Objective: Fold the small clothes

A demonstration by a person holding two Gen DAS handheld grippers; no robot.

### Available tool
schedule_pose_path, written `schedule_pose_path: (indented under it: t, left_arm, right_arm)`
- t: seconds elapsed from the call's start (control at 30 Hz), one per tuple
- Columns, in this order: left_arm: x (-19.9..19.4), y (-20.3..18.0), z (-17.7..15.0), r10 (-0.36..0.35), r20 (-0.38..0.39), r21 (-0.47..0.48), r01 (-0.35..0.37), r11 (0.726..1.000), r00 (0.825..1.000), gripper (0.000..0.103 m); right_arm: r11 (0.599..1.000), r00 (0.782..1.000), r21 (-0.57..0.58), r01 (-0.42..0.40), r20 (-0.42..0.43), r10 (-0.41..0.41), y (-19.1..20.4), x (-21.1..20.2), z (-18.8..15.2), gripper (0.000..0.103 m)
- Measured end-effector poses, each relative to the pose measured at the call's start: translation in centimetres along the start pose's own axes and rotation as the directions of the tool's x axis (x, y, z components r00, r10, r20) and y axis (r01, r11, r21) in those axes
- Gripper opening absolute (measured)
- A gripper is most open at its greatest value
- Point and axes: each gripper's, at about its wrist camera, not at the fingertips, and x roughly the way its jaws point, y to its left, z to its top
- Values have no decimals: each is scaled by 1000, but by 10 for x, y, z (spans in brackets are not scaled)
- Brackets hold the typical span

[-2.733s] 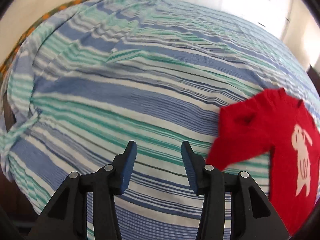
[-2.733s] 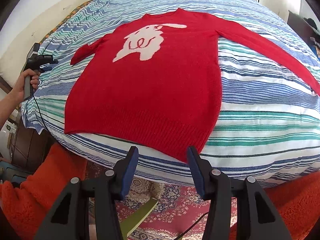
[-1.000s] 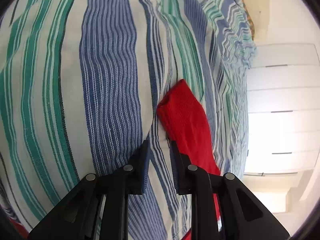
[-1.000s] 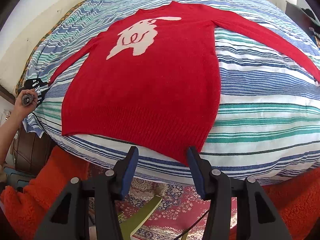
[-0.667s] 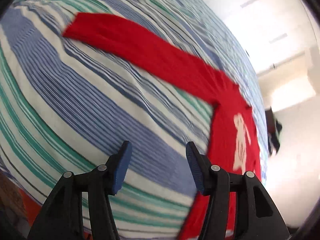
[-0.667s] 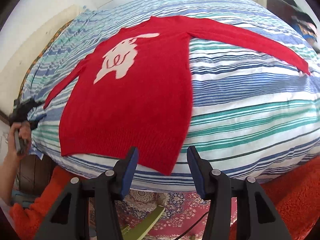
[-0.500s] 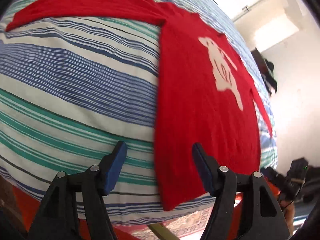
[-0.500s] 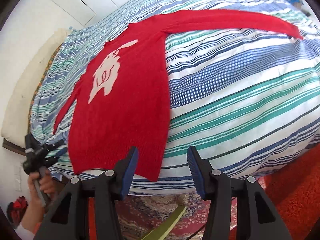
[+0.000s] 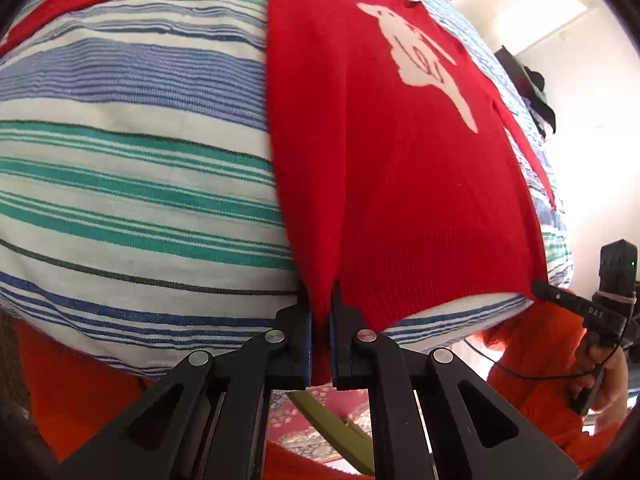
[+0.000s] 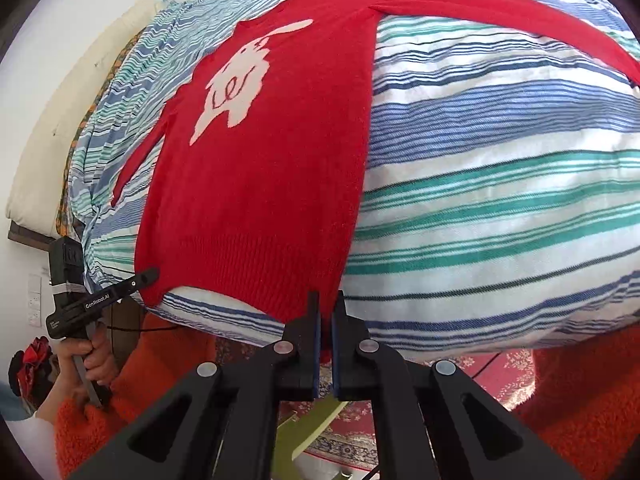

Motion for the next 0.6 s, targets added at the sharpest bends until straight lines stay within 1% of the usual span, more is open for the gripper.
schedule_pose_path:
  t: [0.07,0.13,0.23,0.27,0.33,0.37,0.4,0.43,0.47,0.5,0.57,0.6]
  left_arm:
    - [7,0,7,10,-7,-22,-10,1000,1000,4]
    - [9,-4,10,31,-14,-6,-31,999,999,4]
    - [8,-7,7,52,-10,24,-52,998,999,6]
    - [8,-7,7,54,-6,22,-54,998,998,9]
    - [5,-8,6,38,2,12,-38,999,999,11]
    - [3,-8,5,33,1,6,-33,999,999,19]
    - [0,-8,3,31,1,-1,-31,1000,1000,29]
    - [-4,-7,0,38,5,-7,-38,999,999,35]
    - [-10,-9,-1,61,19,-9,-61,998,998,48]
    - [-17,-10,-3,90,45,-11,-90,996,995,59]
    - [-35,-11,-6,132,109,-26,-130,991,985,64]
    - [-45,-10,-7,145,140,-38,-141,989,980,64]
  right_arm:
    - [1000,1000,17,21,-18,-21,-6,7,-3,4]
    - [999,999,33,37,-23,-36,-8,14,0,4]
    - [997,997,15,78,-22,-78,-3,19,2,4]
    - [996,996,16,85,-21,-84,-3,19,1,4]
    - [996,996,15,92,-13,-92,-3,17,0,4]
    - [995,995,17,98,-7,-98,-3,15,0,5]
    - [995,995,20,98,-3,-98,-3,12,-1,16]
    - [994,994,27,105,-3,-105,-3,8,-2,35]
    - [993,994,37,110,1,-110,-3,3,-4,44]
    - [992,992,48,120,18,-121,-3,-5,-6,57]
    - [984,981,62,169,87,-174,0,-25,-11,58]
    - [979,971,64,195,127,-202,2,-36,-13,58]
